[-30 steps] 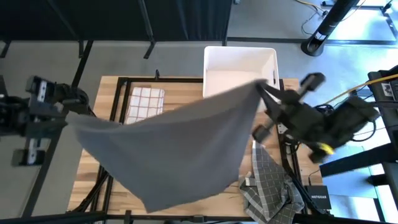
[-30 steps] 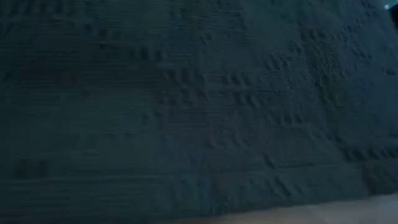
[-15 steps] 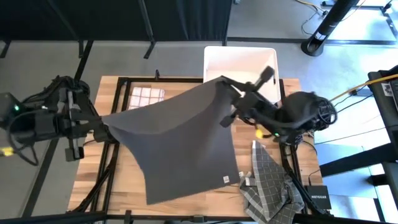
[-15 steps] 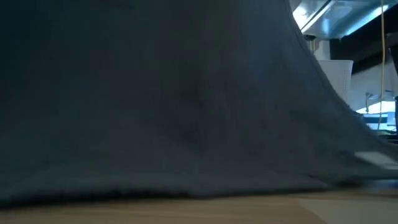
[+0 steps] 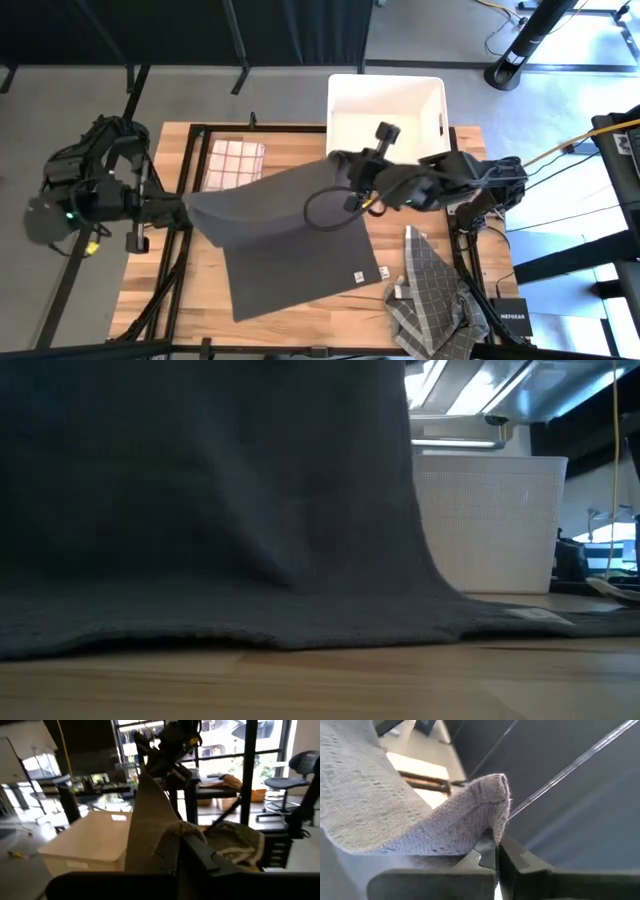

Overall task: Fold towel
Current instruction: Fold the grey towel and put beside the white towel

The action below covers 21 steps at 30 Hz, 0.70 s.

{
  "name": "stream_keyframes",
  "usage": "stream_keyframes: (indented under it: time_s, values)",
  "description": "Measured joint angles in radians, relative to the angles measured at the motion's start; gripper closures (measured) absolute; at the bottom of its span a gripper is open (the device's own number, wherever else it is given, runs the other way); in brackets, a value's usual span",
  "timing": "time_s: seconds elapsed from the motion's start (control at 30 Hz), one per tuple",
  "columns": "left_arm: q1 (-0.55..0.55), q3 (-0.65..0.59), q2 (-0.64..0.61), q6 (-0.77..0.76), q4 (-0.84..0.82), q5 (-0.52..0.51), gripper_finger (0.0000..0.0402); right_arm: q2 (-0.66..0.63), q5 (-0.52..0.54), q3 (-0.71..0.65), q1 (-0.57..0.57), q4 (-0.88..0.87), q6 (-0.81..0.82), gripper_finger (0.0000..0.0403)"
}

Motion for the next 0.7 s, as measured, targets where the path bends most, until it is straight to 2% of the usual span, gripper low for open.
stream_keyframes:
  time_s: [0.17,0.33,0.47,0.7]
  values:
    - [0.025,-0.046,0.000,-0.305,-0.204,0.114,0.0396,0.000,-0.085,-0.110,-0.021,0.000,0.048,0.0402]
    - [0.030,-0.086,-0.001,-0.599,-0.393,0.253,0.0396,0.000,-0.118,-0.241,-0.060,0.021,0.056,0.0402]
    - [0.065,-0.116,0.000,-0.835,-0.547,0.315,0.0396,-0.007,-0.243,-0.335,-0.117,0.129,0.035,0.0402]
    - [0.198,-0.190,-0.021,-0.830,-0.542,0.352,0.0396,-0.026,-0.364,-0.499,-0.241,0.333,-0.035,0.0403]
